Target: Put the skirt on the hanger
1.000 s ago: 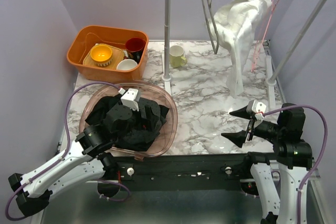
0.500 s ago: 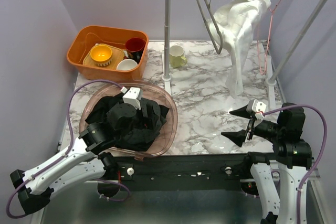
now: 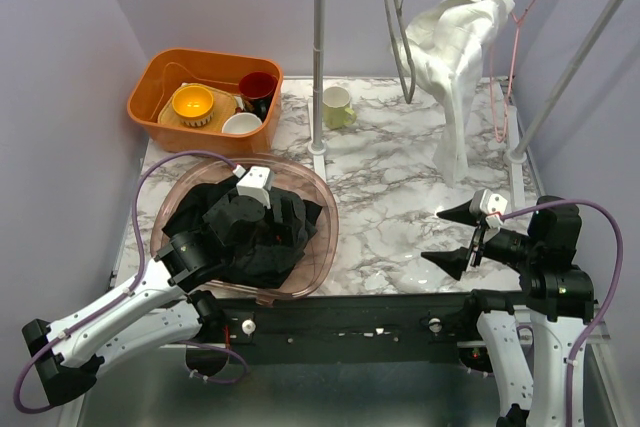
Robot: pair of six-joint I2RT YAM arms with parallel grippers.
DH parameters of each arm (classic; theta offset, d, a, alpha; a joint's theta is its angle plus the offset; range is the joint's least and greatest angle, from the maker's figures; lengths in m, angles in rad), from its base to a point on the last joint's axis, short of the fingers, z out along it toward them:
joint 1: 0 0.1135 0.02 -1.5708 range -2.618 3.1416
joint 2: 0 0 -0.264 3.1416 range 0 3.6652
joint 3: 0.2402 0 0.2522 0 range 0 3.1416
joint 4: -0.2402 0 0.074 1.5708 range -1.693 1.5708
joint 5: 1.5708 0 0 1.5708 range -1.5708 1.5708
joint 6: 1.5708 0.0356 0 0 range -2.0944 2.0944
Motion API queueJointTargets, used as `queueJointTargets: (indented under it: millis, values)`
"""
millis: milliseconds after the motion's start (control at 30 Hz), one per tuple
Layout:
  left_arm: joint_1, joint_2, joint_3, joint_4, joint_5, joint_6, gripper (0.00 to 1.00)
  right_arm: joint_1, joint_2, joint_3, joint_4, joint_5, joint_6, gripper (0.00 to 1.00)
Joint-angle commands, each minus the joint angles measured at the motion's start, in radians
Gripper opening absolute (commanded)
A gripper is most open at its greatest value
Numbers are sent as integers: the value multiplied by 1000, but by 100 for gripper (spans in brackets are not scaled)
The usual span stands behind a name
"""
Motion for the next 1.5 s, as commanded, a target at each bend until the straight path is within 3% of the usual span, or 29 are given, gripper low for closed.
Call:
queueJointTargets:
  millis: [0,1000,1467]
  values:
    - [5,-6,26,-9,-44,12,99,-5,10,0,8,-6,1,95]
    - [3,-106,59,-91,-36,23,99,-5,12,6,16,16,21,95]
    - [5,-86,62,-154,-94,-104,99,-5,13,4,23,13,21,95]
